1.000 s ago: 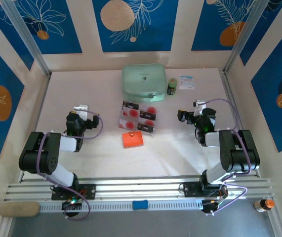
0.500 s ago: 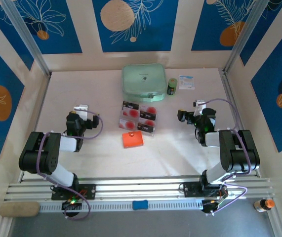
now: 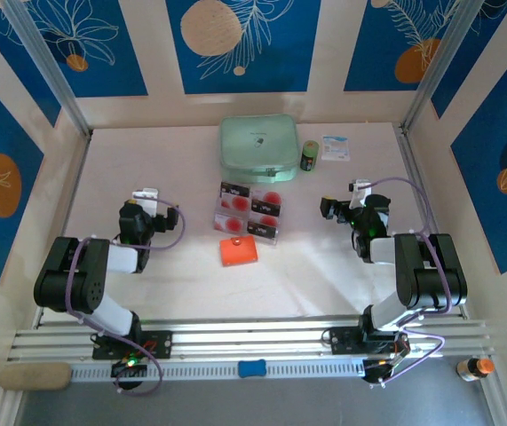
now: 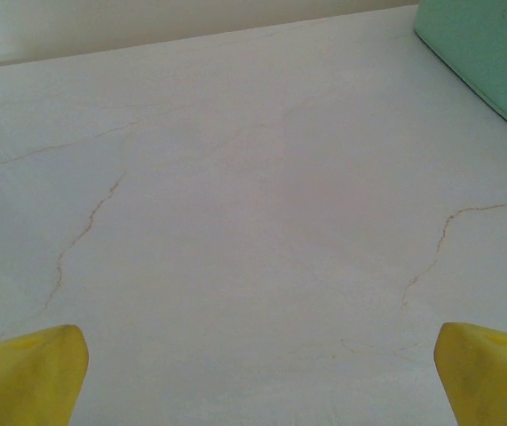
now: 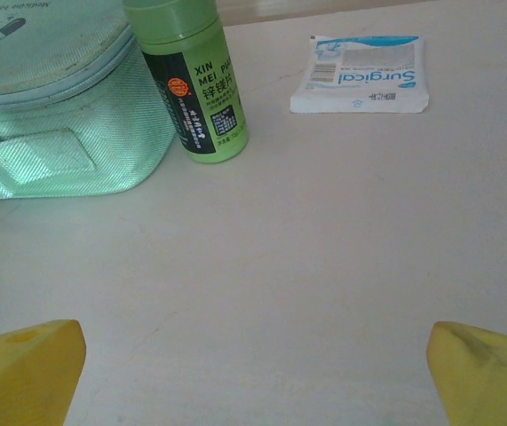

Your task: Put the credit cards into the card holder

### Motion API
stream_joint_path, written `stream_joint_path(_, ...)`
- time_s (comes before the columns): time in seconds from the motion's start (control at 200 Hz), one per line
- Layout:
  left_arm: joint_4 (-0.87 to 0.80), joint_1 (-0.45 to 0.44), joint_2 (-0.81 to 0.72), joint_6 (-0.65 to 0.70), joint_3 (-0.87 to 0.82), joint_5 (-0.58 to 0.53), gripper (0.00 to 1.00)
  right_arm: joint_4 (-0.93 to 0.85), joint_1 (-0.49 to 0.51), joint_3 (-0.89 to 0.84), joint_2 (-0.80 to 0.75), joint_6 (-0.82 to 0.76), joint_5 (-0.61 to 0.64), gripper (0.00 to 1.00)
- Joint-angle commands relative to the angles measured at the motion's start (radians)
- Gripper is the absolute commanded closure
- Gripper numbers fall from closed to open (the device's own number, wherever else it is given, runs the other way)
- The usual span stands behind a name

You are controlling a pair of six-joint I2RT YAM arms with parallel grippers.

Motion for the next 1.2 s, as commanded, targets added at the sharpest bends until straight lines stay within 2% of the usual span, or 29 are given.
stream_joint_path(0.0,0.011,0.010,0.007,-0.014,0.017,-0.004,0.00,0.003,-0.005,0.009,-0.007,-0.001,-0.017,0.01)
stream_joint_path(0.14,0.027,0.010,0.000,-0.012,0.007,-0.003,0.00,0.016,-0.003,0.001,-0.014,-0.002,-0.015,0.01)
stream_joint_path(0.23,-0.026,0.009,-0.051,-0.015,0.014,-0.019,0.00,-0.009,-0.001,-0.007,-0.074,0.026,0.066,0.01)
stream_joint_path(0.36,-0.218,0.007,-0.170,-0.024,0.069,-0.059,0.00,-0.262,-0.011,0.051,-0.237,0.079,0.104,0.01)
stream_joint_path(0.47,-0.391,0.006,-0.275,-0.085,0.132,-0.112,0.00,-0.634,-0.044,0.185,-0.339,0.343,0.234,0.01)
stream_joint_path(0.495,-0.450,0.006,-0.297,-0.111,0.156,-0.116,0.00,-0.717,-0.067,0.213,-0.354,0.391,0.207,0.01)
stream_joint_path(0.52,-0.514,0.006,-0.319,-0.139,0.183,-0.117,0.00,-0.781,-0.099,0.241,-0.366,0.413,0.126,0.01)
stream_joint_path(0.575,-0.643,0.004,-0.356,-0.213,0.240,-0.120,0.00,-0.831,-0.135,0.265,-0.387,0.423,0.003,0.01)
stream_joint_path(0.69,-0.854,-0.003,-0.381,-0.350,0.321,-0.066,0.00,-0.957,-0.114,0.315,-0.424,0.378,-0.139,0.01)
stream_joint_path(0.76,-0.869,-0.021,-0.382,-0.396,0.311,-0.024,0.00,-1.044,-0.057,0.348,-0.426,0.360,-0.168,0.00)
stream_joint_path(0.87,-0.897,-0.077,-0.351,-0.429,0.303,-0.075,0.00,-1.135,0.090,0.366,-0.410,0.361,-0.140,0.02)
stream_joint_path(1.045,-1.067,-0.168,-0.247,-0.440,0.375,-0.226,0.00,-1.197,0.391,0.371,-0.325,0.401,0.016,0.02)
stream_joint_path(1.195,-1.204,-0.225,-0.161,-0.455,0.446,-0.302,0.00,-1.236,0.576,0.390,-0.228,0.432,0.172,0.02)
